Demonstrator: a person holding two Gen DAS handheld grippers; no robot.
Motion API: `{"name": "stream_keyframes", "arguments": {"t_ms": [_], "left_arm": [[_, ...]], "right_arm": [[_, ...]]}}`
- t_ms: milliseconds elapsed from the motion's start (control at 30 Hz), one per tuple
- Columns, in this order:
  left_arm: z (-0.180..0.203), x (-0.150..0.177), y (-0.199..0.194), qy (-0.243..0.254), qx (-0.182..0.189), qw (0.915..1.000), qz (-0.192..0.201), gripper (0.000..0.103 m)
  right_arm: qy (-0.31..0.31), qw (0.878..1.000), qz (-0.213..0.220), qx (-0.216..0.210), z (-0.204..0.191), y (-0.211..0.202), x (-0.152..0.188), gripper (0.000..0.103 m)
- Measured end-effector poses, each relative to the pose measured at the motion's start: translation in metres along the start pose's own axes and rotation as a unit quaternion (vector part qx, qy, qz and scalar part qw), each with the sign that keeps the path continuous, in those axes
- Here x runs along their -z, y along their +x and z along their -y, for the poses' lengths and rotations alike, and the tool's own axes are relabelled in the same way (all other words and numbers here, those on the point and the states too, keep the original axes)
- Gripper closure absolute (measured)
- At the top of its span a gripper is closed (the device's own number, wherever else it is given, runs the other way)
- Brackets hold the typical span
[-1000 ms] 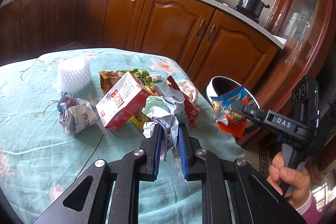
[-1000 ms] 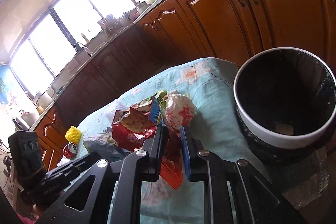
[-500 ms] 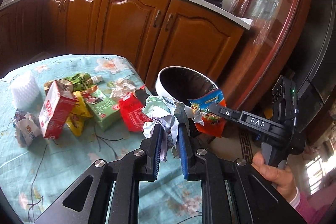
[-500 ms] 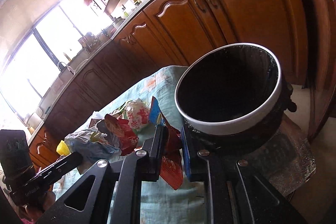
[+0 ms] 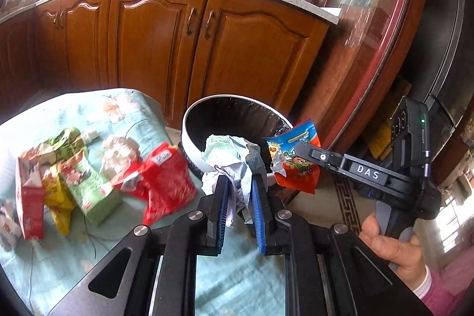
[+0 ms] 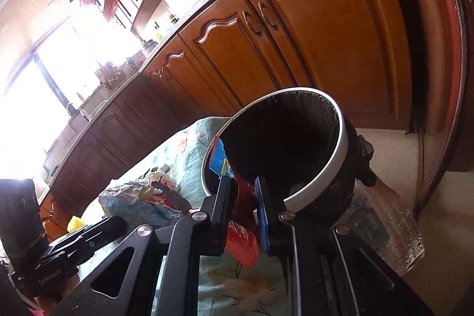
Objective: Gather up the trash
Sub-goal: 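Move both tools over the bin and open them to drop the trash, then grasp the white milk carton with the left tool while the right tool grasps the red snack bag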
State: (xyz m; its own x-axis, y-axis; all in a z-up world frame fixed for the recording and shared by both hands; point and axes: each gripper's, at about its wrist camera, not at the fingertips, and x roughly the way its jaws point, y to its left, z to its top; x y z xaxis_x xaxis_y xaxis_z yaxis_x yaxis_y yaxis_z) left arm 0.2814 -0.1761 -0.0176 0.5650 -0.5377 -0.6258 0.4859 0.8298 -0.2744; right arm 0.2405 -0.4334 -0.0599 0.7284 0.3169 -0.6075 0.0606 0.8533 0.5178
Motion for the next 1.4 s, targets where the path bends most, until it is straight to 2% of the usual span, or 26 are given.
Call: {"name": "stream_keyframes", "arguments": {"t_ms": [333, 633, 767, 800, 933, 967, 1167, 1300, 1400], "left_arm": [[0.01, -0.035, 0.054, 0.019, -0.011, 0.9996, -0.017, 0.088], [0.021, -0.064, 0.106, 0.039, -0.027, 0.9977, -0.047, 0.088], [0.022, -0.071, 0.127, 0.036, -0.034, 0.9965, -0.068, 0.081], [0.021, -0.072, 0.131, 0.032, -0.03, 0.9966, -0.07, 0.077], [0.022, -0.072, 0.135, 0.025, -0.026, 0.997, -0.068, 0.06], [0.022, -0.072, 0.134, 0.024, -0.028, 0.9972, -0.065, 0.056], [0.02, -0.058, 0.108, 0.009, -0.026, 0.9989, -0.037, 0.051], [0.012, -0.034, 0.079, -0.01, -0.026, 0.9994, -0.019, 0.047], [0.005, -0.018, 0.06, -0.026, -0.027, 0.9992, -0.009, 0.046]], "right_arm": [[-0.021, 0.999, 0.01, 0.031, 0.008, 0.007, -0.029, 0.086], [-0.036, 0.998, -0.005, 0.06, 0.015, 0.033, -0.051, 0.085], [-0.036, 0.997, -0.015, 0.065, 0.02, 0.043, -0.057, 0.082], [-0.036, 0.997, -0.016, 0.066, 0.022, 0.045, -0.059, 0.08], [-0.023, 0.998, -0.016, 0.062, 0.03, 0.047, -0.061, 0.048], [-0.019, 0.998, -0.014, 0.057, 0.032, 0.046, -0.061, 0.044], [-0.006, 0.999, -0.007, 0.049, 0.033, 0.036, -0.052, 0.043], [0.0, 0.999, 0.001, 0.039, 0.028, 0.024, -0.038, 0.03], [-0.001, 0.999, 0.005, 0.032, 0.02, 0.015, -0.026, 0.027]]}}
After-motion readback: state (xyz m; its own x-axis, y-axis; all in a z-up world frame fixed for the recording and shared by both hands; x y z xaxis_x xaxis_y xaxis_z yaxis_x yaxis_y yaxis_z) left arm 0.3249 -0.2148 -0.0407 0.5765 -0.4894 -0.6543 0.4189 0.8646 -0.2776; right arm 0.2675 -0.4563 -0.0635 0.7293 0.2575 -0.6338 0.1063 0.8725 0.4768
